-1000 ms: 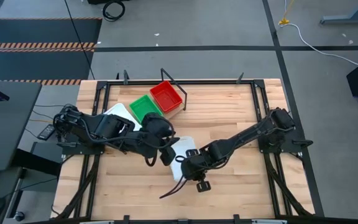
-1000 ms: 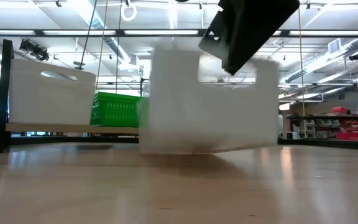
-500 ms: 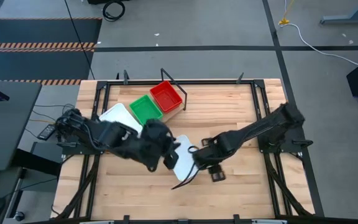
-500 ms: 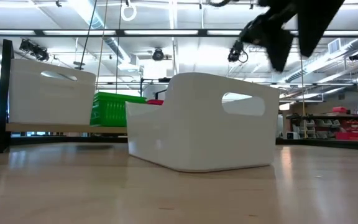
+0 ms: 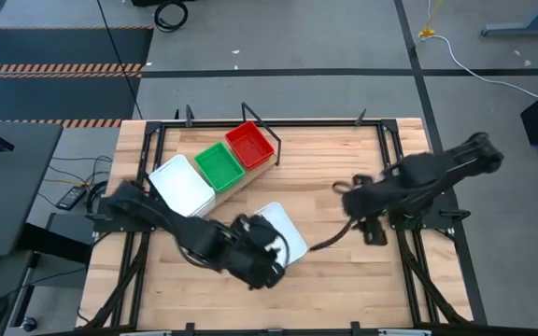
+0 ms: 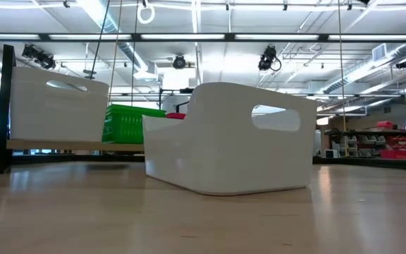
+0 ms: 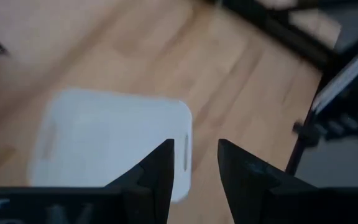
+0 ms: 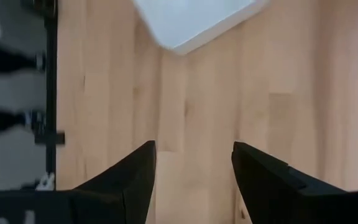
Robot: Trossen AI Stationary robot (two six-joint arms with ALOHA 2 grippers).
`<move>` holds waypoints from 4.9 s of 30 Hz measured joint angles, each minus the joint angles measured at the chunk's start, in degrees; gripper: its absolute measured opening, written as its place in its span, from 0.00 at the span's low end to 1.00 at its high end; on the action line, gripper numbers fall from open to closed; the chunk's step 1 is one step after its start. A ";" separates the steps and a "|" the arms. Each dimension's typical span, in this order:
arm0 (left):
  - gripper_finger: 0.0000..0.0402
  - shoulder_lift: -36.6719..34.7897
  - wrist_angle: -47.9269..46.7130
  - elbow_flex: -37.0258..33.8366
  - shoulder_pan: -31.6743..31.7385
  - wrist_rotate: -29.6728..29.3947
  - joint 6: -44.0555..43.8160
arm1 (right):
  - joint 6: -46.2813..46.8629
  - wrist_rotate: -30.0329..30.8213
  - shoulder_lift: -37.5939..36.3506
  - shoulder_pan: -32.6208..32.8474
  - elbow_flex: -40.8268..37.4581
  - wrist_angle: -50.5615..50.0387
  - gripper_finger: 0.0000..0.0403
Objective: Stack baskets on shelf by color
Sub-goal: Stack the white bin on top of the white bin on the shelf
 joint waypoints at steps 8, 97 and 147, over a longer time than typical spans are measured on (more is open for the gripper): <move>0.35 10.31 5.23 -0.02 3.67 9.40 2.19 | 8.77 8.53 -10.10 -0.93 0.00 -0.87 0.54; 0.01 -16.02 -25.99 -6.16 9.67 3.95 6.28 | 12.05 17.11 -13.19 -1.32 -0.04 -6.79 0.54; 0.02 -31.75 -17.94 -48.58 17.79 24.19 0.26 | 13.55 13.42 -13.19 -2.72 -6.65 -5.35 0.54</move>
